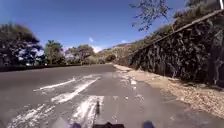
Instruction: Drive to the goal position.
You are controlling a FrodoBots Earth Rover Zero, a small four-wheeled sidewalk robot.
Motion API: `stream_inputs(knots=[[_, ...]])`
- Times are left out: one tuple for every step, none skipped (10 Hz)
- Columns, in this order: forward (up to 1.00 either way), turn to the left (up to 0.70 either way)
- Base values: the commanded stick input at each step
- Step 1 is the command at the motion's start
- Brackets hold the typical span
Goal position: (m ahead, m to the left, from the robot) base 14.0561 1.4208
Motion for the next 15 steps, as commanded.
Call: stream_inputs(knots=[[1.0, 0.0], [1.0, 0.0], [1.0, 0.0], [1.0, 0.0], [1.0, 0.0], [1.0, 0.0], [1.0, 0.0], [1.0, 0.0], [1.0, 0.0], [1.0, 0.0], [1.0, 0.0], [1.0, 0.0], [1.0, 0.0], [1.0, 0.0], [1.0, 0.0]])
